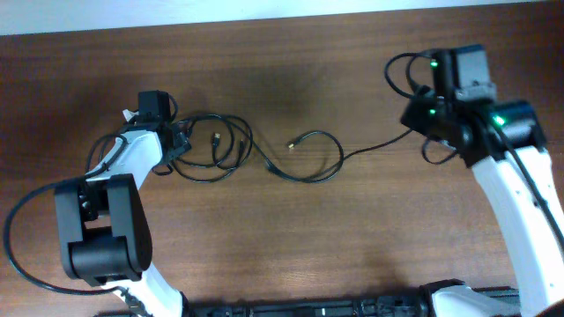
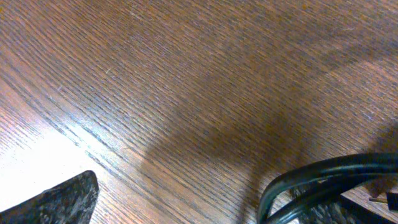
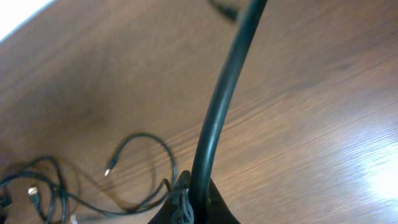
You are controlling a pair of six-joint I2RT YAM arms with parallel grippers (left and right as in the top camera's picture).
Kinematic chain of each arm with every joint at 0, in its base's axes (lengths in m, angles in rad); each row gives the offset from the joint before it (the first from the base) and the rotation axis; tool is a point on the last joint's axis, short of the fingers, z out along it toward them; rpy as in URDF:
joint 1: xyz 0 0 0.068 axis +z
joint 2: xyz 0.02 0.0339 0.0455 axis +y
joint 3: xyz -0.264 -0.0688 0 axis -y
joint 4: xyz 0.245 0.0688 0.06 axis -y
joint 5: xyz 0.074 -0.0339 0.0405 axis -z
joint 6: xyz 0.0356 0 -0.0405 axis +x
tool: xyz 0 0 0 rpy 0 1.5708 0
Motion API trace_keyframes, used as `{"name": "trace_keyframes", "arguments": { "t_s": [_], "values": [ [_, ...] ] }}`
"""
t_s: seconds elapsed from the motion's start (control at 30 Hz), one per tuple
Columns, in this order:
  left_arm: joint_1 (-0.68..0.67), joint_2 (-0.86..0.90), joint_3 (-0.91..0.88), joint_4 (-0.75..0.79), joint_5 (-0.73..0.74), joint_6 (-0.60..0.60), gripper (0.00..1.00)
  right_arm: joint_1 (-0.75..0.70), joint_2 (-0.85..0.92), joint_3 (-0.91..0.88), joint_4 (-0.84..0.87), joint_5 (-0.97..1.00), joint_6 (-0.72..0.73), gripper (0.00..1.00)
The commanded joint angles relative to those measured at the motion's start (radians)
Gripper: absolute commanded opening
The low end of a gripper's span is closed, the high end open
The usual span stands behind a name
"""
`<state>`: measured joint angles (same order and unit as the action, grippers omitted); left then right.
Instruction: Untangle cables
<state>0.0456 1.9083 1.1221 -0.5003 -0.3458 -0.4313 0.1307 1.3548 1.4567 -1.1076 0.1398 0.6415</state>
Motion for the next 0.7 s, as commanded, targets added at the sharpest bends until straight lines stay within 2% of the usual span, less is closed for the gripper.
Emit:
{"name": "trace_keyframes", "arguments": {
  "t_s": [0.0,0.17,0.2,0.27,0.33,0.4,0.43,0.47,0.53,0.6,0.63,0.67],
  "values": [
    [0.005,0.073,-0.058,-0.027,0.036,0.016,1.0,-0.041,-0.029,0.002,0.0,0.245,-0.084,0.04],
    [0.005,0.073,-0.058,-0.025,0.037,0.016,0.99,-0.065,-0.192,0.117,0.003,0.212,-0.089,0.04],
    [0.005,0.073,-0.058,-0.025,0.037,0.016,0.99,-0.066,-0.255,0.118,0.028,0.216,-0.123,0.04],
    [0.005,0.073,-0.058,-0.025,0.037,0.016,0.99,-0.066,-0.344,0.118,0.139,0.22,-0.282,0.04],
    [0.005,0.073,-0.058,-0.025,0.037,0.016,0.99,-0.066,-0.386,0.118,0.203,0.276,-0.299,0.04],
    [0.005,0.073,-0.058,-0.025,0.036,0.016,0.99,-0.066,-0.386,0.118,0.283,0.42,-0.361,0.04],
    [0.005,0.073,-0.058,-0.025,0.036,0.016,0.99,-0.066,-0.364,0.118,0.367,0.522,-0.468,0.04],
    [0.005,0.073,-0.058,-0.025,0.037,0.016,0.99,-0.066,-0.327,0.118,0.41,0.526,-0.616,0.04],
    [0.005,0.073,-0.058,-0.025,0.037,0.016,0.99,-0.066,-0.229,0.118,0.364,0.523,-0.642,0.04],
    [0.005,0.073,-0.058,-0.028,0.037,0.016,0.99,-0.066,-0.084,0.118,0.272,0.364,-0.63,0.04],
    [0.005,0.073,-0.058,-0.032,0.037,0.016,0.99,-0.066,-0.035,0.118,0.247,0.231,-0.626,0.04],
    [0.005,0.073,-0.058,-0.032,0.037,0.016,0.99,-0.066,0.03,0.118,0.244,0.014,-0.627,0.04]
  ]
}}
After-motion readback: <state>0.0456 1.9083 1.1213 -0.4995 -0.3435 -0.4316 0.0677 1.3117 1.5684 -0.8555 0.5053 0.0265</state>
